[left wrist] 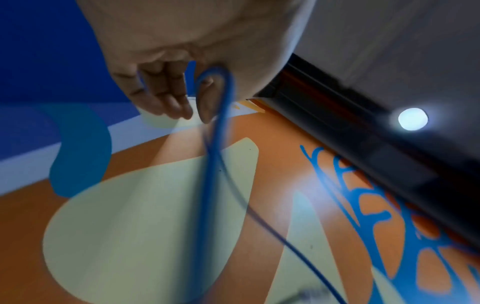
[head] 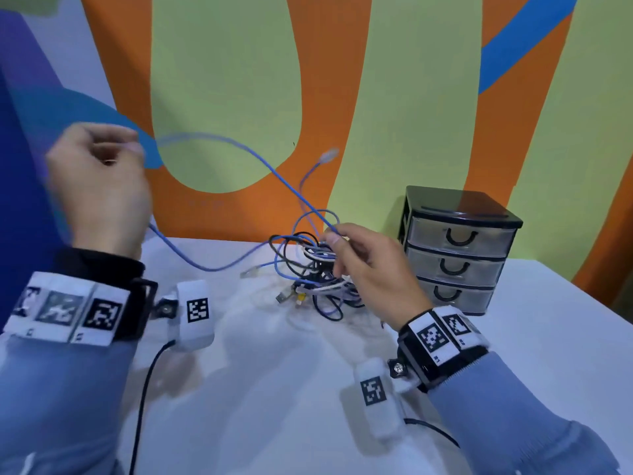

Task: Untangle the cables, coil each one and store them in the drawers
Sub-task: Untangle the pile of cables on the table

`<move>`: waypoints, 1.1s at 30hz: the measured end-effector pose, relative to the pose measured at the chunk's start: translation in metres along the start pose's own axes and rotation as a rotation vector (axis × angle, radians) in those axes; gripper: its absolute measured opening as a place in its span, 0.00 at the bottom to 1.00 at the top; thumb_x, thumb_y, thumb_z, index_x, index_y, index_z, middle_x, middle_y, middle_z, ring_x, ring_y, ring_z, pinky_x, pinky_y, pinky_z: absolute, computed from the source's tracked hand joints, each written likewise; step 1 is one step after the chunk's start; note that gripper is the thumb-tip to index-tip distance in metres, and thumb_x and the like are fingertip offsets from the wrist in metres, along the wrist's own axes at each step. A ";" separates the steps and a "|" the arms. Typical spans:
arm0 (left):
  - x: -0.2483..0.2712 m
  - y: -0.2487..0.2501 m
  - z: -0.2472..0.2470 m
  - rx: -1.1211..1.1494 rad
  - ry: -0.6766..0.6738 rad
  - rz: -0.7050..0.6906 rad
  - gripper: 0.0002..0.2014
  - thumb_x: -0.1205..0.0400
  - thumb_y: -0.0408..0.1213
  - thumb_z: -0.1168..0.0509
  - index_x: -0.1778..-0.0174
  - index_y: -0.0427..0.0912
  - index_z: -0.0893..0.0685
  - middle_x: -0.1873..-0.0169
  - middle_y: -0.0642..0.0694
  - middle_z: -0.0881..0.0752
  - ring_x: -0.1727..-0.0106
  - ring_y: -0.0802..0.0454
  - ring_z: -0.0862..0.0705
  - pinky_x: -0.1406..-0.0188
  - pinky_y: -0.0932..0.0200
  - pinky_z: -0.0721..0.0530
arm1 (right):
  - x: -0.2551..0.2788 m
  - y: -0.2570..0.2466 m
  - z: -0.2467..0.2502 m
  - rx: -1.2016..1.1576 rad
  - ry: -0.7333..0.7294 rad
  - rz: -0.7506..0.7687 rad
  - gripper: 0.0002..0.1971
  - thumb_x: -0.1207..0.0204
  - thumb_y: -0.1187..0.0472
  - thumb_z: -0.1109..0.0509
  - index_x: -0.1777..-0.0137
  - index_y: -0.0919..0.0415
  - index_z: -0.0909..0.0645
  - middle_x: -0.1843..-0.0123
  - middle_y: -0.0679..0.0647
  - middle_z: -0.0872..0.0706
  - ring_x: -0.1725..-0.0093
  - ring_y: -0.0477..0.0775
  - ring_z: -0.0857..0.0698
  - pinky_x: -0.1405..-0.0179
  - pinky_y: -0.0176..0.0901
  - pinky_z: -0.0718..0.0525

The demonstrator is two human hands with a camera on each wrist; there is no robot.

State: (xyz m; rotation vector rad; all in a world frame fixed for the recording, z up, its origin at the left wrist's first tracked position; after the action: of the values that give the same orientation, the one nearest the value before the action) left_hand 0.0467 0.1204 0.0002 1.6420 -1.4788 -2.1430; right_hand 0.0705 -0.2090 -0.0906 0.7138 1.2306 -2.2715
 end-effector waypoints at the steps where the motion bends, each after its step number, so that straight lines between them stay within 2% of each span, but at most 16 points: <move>1: 0.001 0.002 -0.004 -0.053 0.013 -0.016 0.18 0.25 0.37 0.37 0.42 0.52 0.10 0.50 0.50 0.12 0.49 0.56 0.13 0.38 0.49 0.14 | 0.000 0.001 0.001 0.021 0.010 0.001 0.12 0.09 0.48 0.34 0.44 0.51 0.11 0.72 0.50 0.16 0.72 0.48 0.22 0.69 0.46 0.25; 3: 0.018 0.031 -0.014 -0.226 -0.021 -0.244 0.28 0.28 0.28 0.40 0.35 0.52 0.10 0.36 0.42 0.15 0.33 0.43 0.18 0.30 0.50 0.22 | 0.000 0.003 0.001 0.056 0.014 0.002 0.12 0.09 0.46 0.35 0.41 0.48 0.12 0.73 0.53 0.19 0.71 0.54 0.21 0.65 0.54 0.21; 5: 0.044 0.063 -0.033 -0.239 -0.173 -0.503 0.26 0.26 0.27 0.38 0.37 0.51 0.08 0.32 0.44 0.15 0.29 0.41 0.19 0.29 0.45 0.22 | 0.000 0.005 0.001 0.097 0.012 0.001 0.13 0.09 0.46 0.36 0.43 0.49 0.12 0.74 0.53 0.23 0.70 0.58 0.24 0.64 0.59 0.20; 6: 0.058 0.073 -0.046 -0.190 -0.319 -0.593 0.22 0.24 0.29 0.36 0.38 0.51 0.07 0.32 0.46 0.14 0.29 0.43 0.18 0.28 0.44 0.21 | -0.001 0.005 0.001 0.105 0.013 0.000 0.13 0.09 0.46 0.36 0.44 0.50 0.13 0.74 0.52 0.26 0.70 0.58 0.26 0.65 0.61 0.21; 9: 0.099 0.073 -0.087 -0.151 -0.779 -0.629 0.17 0.15 0.44 0.33 0.32 0.52 0.09 0.36 0.53 0.10 0.34 0.51 0.13 0.32 0.50 0.18 | -0.001 0.000 0.002 0.082 0.020 0.012 0.12 0.09 0.48 0.36 0.44 0.51 0.14 0.74 0.49 0.30 0.70 0.55 0.29 0.69 0.56 0.28; 10: 0.111 0.067 -0.097 -0.180 -0.869 -0.641 0.18 0.14 0.49 0.34 0.29 0.54 0.11 0.38 0.56 0.10 0.36 0.52 0.13 0.35 0.48 0.17 | -0.001 -0.004 0.002 0.062 0.010 0.023 0.10 0.08 0.50 0.36 0.45 0.50 0.14 0.74 0.49 0.29 0.70 0.54 0.29 0.69 0.54 0.29; 12: 0.122 0.058 -0.108 -0.227 -0.917 -0.695 0.20 0.13 0.55 0.35 0.26 0.59 0.13 0.44 0.58 0.14 0.42 0.52 0.15 0.44 0.43 0.15 | 0.002 -0.012 0.001 0.020 -0.019 0.037 0.09 0.08 0.52 0.37 0.48 0.47 0.16 0.73 0.51 0.22 0.70 0.54 0.24 0.67 0.51 0.27; 15: 0.114 0.054 -0.106 -0.203 -0.829 -0.714 0.18 0.14 0.59 0.36 0.32 0.61 0.11 0.48 0.56 0.22 0.49 0.51 0.20 0.54 0.42 0.15 | 0.006 -0.021 0.000 -0.076 -0.059 0.021 0.10 0.07 0.52 0.38 0.49 0.39 0.19 0.69 0.56 0.15 0.66 0.58 0.18 0.65 0.48 0.25; 17: 0.108 0.058 -0.100 -0.161 -0.735 -0.752 0.17 0.14 0.59 0.35 0.41 0.54 0.07 0.48 0.51 0.21 0.50 0.49 0.20 0.55 0.42 0.16 | 0.008 -0.026 -0.001 -0.141 -0.079 0.005 0.10 0.06 0.51 0.39 0.49 0.42 0.20 0.67 0.58 0.13 0.64 0.62 0.17 0.65 0.48 0.25; 19: 0.104 0.064 -0.094 -0.056 -0.661 -0.754 0.14 0.13 0.53 0.31 0.48 0.48 0.06 0.51 0.49 0.17 0.53 0.47 0.19 0.55 0.44 0.18 | 0.008 -0.024 -0.003 -0.181 -0.100 -0.021 0.10 0.07 0.51 0.38 0.50 0.47 0.20 0.65 0.57 0.11 0.62 0.60 0.15 0.62 0.47 0.23; 23: 0.086 0.078 -0.071 0.296 -0.475 -0.490 0.03 0.11 0.38 0.28 0.49 0.46 0.10 0.65 0.43 0.14 0.65 0.52 0.18 0.64 0.53 0.17 | 0.005 -0.006 -0.013 -0.052 -0.150 -0.060 0.13 0.08 0.49 0.36 0.53 0.52 0.18 0.58 0.50 0.07 0.55 0.58 0.10 0.51 0.59 0.13; 25: 0.068 0.076 -0.048 0.456 -0.268 -0.367 0.05 0.08 0.39 0.32 0.50 0.46 0.16 0.69 0.41 0.21 0.70 0.47 0.25 0.71 0.52 0.24 | 0.004 0.003 -0.012 0.047 -0.134 -0.067 0.13 0.09 0.48 0.36 0.54 0.52 0.18 0.59 0.50 0.09 0.58 0.57 0.14 0.53 0.58 0.16; 27: 0.045 0.060 -0.028 0.557 -0.045 -0.265 0.07 0.07 0.42 0.35 0.51 0.47 0.22 0.69 0.45 0.26 0.73 0.45 0.32 0.75 0.53 0.31 | 0.004 0.007 -0.009 0.099 -0.111 -0.074 0.14 0.09 0.48 0.37 0.52 0.53 0.18 0.61 0.52 0.12 0.60 0.57 0.18 0.54 0.58 0.19; 29: 0.029 0.037 -0.021 0.602 0.096 -0.160 0.08 0.09 0.46 0.35 0.52 0.48 0.22 0.68 0.43 0.28 0.72 0.45 0.36 0.75 0.53 0.35 | 0.003 0.009 -0.009 0.114 -0.092 -0.065 0.12 0.09 0.48 0.38 0.51 0.53 0.20 0.59 0.52 0.13 0.57 0.58 0.17 0.51 0.59 0.17; 31: 0.023 0.018 -0.020 0.560 0.178 -0.085 0.08 0.11 0.47 0.34 0.54 0.51 0.22 0.64 0.32 0.29 0.69 0.34 0.36 0.73 0.49 0.33 | 0.002 0.007 -0.010 0.119 -0.067 -0.052 0.11 0.09 0.48 0.39 0.49 0.50 0.21 0.56 0.52 0.11 0.55 0.60 0.16 0.50 0.62 0.15; 33: 0.019 0.008 -0.023 0.447 0.166 -0.029 0.07 0.14 0.49 0.34 0.57 0.54 0.19 0.63 0.34 0.24 0.65 0.31 0.29 0.67 0.39 0.26 | 0.002 0.006 -0.007 0.106 -0.031 -0.057 0.09 0.09 0.47 0.39 0.48 0.47 0.21 0.56 0.54 0.10 0.57 0.61 0.15 0.54 0.63 0.14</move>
State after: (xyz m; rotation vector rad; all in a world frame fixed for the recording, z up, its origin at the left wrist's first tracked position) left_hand 0.0527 0.0909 -0.0065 1.9226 -1.9915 -1.7169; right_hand 0.0747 -0.2060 -0.0987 0.6869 1.1371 -2.4000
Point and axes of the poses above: each hand's wrist, its own x-axis away from the middle knuckle, its own z-axis out of the back of the hand, y = z × x, the point moved 6 cm from there along -x, towards the middle knuckle
